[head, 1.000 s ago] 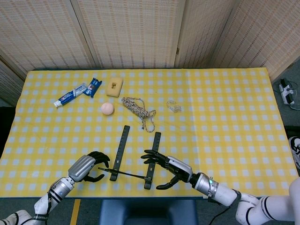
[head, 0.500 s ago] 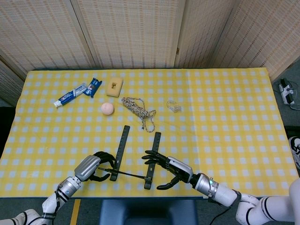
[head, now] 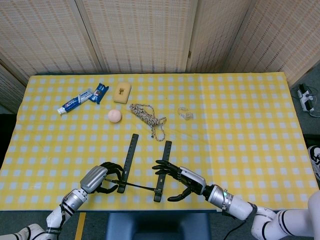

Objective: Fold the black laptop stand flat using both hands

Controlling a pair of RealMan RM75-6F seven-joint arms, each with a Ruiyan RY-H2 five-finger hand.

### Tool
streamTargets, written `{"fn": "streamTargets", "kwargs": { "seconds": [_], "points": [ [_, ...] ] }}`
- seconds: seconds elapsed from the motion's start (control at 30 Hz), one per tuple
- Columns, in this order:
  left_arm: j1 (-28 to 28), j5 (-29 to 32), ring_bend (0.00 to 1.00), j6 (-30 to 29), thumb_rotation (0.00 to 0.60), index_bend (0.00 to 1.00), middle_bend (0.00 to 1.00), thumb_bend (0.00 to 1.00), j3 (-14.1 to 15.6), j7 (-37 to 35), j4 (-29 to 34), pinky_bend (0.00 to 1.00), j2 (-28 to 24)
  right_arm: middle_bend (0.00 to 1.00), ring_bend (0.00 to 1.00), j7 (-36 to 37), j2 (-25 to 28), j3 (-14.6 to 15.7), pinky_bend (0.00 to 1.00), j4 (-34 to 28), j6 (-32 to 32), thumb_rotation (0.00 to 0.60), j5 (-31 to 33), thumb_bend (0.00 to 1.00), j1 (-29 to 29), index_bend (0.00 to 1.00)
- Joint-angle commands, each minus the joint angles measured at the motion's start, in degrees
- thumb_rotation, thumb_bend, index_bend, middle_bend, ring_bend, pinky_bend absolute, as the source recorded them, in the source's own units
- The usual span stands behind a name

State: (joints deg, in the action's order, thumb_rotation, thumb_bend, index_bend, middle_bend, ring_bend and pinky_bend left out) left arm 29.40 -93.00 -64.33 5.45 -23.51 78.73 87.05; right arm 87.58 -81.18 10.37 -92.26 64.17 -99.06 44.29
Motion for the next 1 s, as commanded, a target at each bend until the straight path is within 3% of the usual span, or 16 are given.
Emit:
{"fn": "streamTargets", "kwargs": {
  "seconds": [0.03, 0.83, 0.93, 1.0],
  "points": [
    [0.0, 0.0, 0.27, 0.0, 0.600, 0.52, 0.32, 0.39, 0.1, -0.1, -0.1, 0.23, 0.1, 0.12, 0.13, 0.0, 0.0, 0.0, 0.00, 0.0, -0.1, 0.600, 0.0, 0.18, -0.1, 0.00],
    [-0.7, -0.3, 0.28, -0.6, 0.600, 0.60, 0.33, 0.47, 0.3, -1.3, -0.4, 0.23, 0.7, 0.12, 0.12, -1.5, -0.3, 0.5, 0.00, 0.1, -0.6, 0.600, -0.4, 0.18, -0.9, 0.00],
    [-0.6, -0.1, 0.27, -0.3, 0.600, 0.56, 0.33, 0.46, 0.4, -0.9, 0.2, 0.22, 0.4, 0.12, 0.12, -3.8, -0.1, 0.8, 0.00, 0.5, -0.8, 0.600, -0.7, 0.18, -1.0, 0.00],
    [-0.4, 0.1, 0.25, 0.7, 0.600, 0.47, 0.33, 0.46, 0.7, -0.7, 1.4, 0.21, -0.5, 0.11, 0.11, -6.5, 0.1, 0.9, 0.00, 0.7, -1.3, 0.600, -0.8, 0.18, -1.1, 0.00]
  ]
}}
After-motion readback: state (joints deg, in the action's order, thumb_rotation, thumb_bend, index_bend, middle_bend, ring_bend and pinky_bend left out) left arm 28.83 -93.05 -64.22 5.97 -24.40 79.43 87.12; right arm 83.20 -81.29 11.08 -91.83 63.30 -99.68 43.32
